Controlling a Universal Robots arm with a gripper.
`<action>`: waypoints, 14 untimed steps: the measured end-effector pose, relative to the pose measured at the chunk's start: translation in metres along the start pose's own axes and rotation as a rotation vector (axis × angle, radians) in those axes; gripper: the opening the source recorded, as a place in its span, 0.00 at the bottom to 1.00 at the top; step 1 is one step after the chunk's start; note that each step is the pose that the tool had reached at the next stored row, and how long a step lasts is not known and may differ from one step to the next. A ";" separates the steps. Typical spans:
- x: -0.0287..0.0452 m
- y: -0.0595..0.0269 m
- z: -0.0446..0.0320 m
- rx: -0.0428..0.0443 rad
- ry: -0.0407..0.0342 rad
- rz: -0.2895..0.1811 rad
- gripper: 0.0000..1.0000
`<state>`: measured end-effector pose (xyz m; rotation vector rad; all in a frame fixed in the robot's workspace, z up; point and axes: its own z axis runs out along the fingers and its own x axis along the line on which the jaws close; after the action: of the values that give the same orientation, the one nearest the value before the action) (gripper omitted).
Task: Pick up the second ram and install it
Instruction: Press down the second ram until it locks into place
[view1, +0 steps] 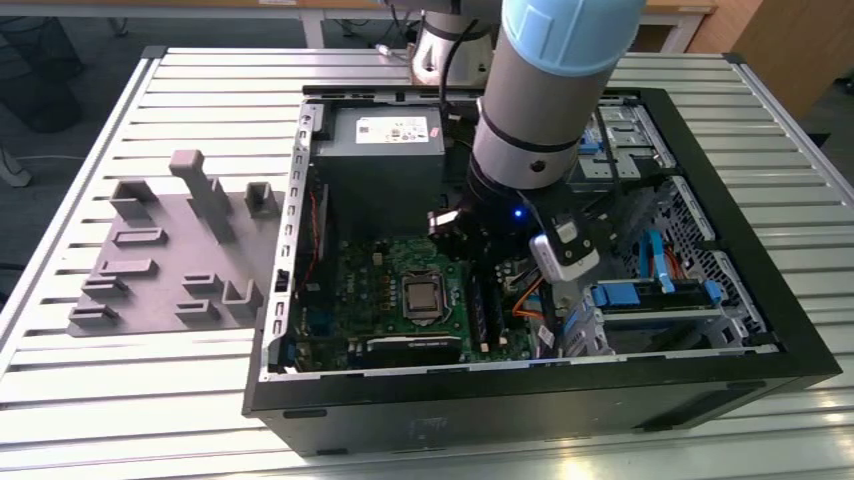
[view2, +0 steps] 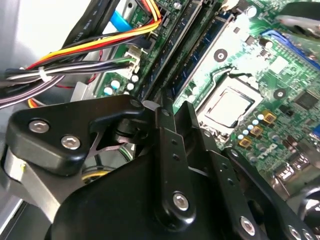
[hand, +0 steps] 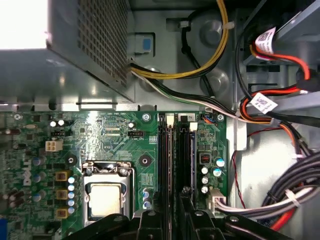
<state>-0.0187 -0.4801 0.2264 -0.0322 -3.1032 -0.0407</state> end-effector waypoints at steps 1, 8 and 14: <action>0.0001 0.0001 -0.0029 -0.0001 0.0001 0.000 0.27; 0.0002 0.0002 -0.0058 -0.0001 0.0001 0.000 0.13; 0.0001 0.0000 -0.0012 -0.0012 0.0001 0.000 0.13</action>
<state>-0.0187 -0.4801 0.2276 -0.0323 -3.1031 -0.0426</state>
